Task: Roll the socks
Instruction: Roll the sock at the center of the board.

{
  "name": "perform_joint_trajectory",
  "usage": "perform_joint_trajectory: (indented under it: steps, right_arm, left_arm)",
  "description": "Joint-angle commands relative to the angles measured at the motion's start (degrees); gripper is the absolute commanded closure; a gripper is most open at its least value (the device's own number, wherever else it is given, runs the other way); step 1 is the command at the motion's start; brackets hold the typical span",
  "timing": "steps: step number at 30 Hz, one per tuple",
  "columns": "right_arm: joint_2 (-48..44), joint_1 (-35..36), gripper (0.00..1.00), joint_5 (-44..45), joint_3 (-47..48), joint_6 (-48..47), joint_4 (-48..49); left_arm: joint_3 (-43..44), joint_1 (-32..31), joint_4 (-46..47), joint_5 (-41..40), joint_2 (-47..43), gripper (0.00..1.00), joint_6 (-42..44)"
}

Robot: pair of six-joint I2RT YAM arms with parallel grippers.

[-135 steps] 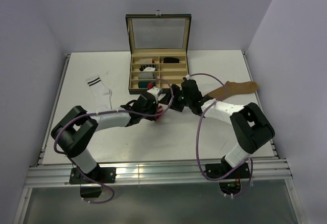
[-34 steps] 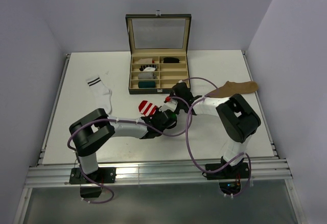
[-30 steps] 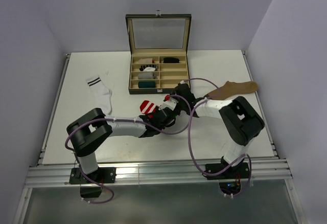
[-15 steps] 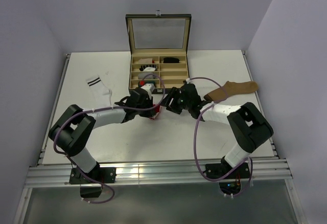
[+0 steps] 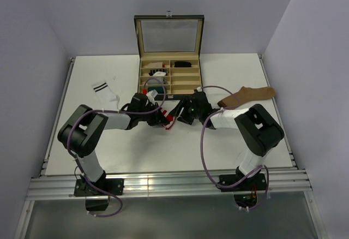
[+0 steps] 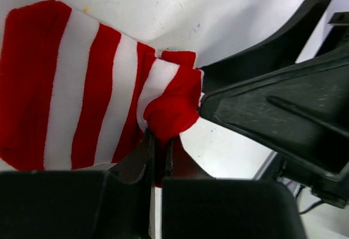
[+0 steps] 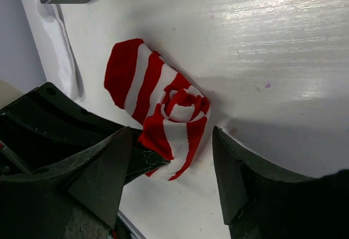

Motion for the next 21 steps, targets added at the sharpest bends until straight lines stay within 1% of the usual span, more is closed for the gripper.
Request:
perform_joint_trajectory:
  steps: [1,5,8,11,12,14,15,16,17,18,19,20,21]
  right_arm:
    - [1.2,0.4,0.33,1.2,0.3,-0.1,2.2]
    - [2.9,0.5,0.35,1.5,1.0,-0.3,2.2]
    - [4.1,0.5,0.42,1.7,1.4,-0.6,2.2]
    - [5.4,0.5,0.53,1.6,1.9,-0.8,1.8]
    - [5.7,0.5,0.59,1.6,2.1,-0.9,1.6]
    - [6.0,0.4,0.67,1.5,2.4,-1.3,1.1]
    - [6.1,0.5,0.77,1.4,2.6,-1.4,0.7]
    - [6.0,0.4,0.83,1.5,2.8,-1.6,0.4]
    - [5.8,0.5,0.88,1.6,2.9,-1.9,-0.5]
    - [5.4,0.5,0.99,1.8,3.1,-2.1,-1.2]
    - [5.1,0.5,1.00,2.0,3.3,-2.8,-2.1]
    - [4.7,0.5,1.00,2.5,4.1,-3.1,-4.1]
    - [4.4,0.5,1.00,2.8,4.4,-3.7,-5.0]
  left_arm:
    - [-0.9,0.1,-1.3,2.3,2.4,0.99,-1.9]
    - [-0.6,0.4,-2.0,2.1,3.2,0.99,-2.3]
    - [-0.5,0.5,-2.7,2.2,3.7,0.99,-2.5]
    - [-0.3,0.6,-2.7,2.5,4.2,0.99,-2.7]
    - [-0.2,0.6,-2.8,2.5,4.4,0.99,-2.6]
    - [0.1,0.6,-3.1,2.5,4.5,0.99,-2.4]
    - [0.3,0.6,-3.3,2.4,4.3,0.99,-2.2]
    - [0.2,0.6,-3.5,2.0,4.1,0.98,-1.7]
    - [0.2,0.6,-3.8,1.6,3.6,0.92,-1.3]
    - [0.1,0.6,-4.2,0.4,2.6,0.88,-0.9]
    - [0.1,0.6,-4.8,-0.6,1.7,0.84,0.3]
    - [0.0,0.5,-5.3,-1.6,0.8,0.75,1.0]
    - [0.0,0.4,-5.9,-4.5,-1.3,0.71,2.4]
